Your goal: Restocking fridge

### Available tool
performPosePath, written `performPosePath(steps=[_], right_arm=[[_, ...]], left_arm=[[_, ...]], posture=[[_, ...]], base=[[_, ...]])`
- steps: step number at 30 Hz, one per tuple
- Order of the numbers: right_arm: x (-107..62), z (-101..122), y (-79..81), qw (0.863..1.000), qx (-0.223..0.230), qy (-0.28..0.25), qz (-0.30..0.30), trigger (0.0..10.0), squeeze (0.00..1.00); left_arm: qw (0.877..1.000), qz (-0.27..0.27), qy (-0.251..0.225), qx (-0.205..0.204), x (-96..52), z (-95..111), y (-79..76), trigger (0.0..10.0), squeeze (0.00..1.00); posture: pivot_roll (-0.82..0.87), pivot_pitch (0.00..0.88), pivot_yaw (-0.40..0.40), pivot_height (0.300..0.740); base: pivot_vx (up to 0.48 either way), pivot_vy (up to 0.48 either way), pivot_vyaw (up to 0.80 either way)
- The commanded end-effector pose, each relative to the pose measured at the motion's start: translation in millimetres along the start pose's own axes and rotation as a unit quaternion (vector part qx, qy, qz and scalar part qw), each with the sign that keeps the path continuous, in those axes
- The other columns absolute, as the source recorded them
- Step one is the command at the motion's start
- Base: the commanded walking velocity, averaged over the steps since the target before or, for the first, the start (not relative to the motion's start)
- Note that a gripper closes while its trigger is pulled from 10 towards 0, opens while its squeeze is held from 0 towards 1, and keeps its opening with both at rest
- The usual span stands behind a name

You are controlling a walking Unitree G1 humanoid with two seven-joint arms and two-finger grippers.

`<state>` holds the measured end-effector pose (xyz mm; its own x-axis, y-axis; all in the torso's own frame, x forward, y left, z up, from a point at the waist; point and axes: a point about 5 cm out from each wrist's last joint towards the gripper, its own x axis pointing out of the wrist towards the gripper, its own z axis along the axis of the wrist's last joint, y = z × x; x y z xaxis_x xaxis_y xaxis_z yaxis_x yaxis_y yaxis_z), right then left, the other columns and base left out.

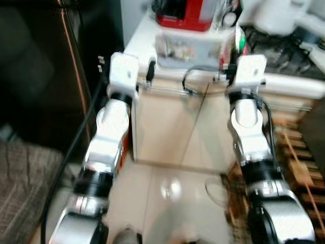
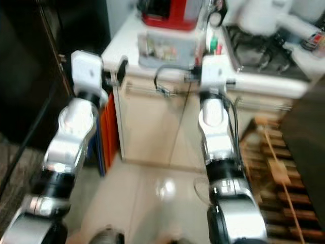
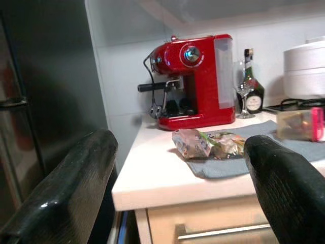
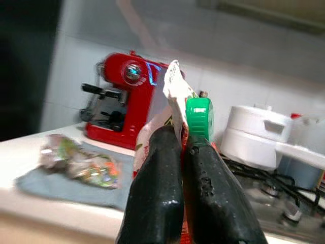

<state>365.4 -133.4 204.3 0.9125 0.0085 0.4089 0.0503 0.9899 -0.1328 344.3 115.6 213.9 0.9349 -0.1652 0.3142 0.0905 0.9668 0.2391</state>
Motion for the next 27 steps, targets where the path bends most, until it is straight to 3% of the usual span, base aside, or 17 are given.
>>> performPosePath(steps=[1,9,27], right_arm=[[1.0,-1.8,-3.2,1.0,0.007,0.01,0.0,0.0,0.0],[-3.4,-12.4,0.3,0.999,0.026,0.034,0.004,0.0,0.0],[-24.3,-33.0,-10.1,0.996,0.031,0.081,0.012,0.0,0.0]], left_arm=[[1.0,-0.009,0.0,-0.004,0.0,0.6,-7.0,10.0,0.0],[1.0,-0.022,0.005,-0.01,-8.7,-3.3,-7.6,10.0,0.0],[0.997,-0.072,0.01,-0.032,-10.5,-6.1,-28.3,10.0,0.0]], posture=[[0.08,0.0,-0.056,0.74],[0.09,0.0,-0.04,0.74],[0.01,0.0,0.003,0.74]], base=[[0.0,0.0,0.0],[0.0,-0.038,0.0],[0.0,-0.48,0.0]])
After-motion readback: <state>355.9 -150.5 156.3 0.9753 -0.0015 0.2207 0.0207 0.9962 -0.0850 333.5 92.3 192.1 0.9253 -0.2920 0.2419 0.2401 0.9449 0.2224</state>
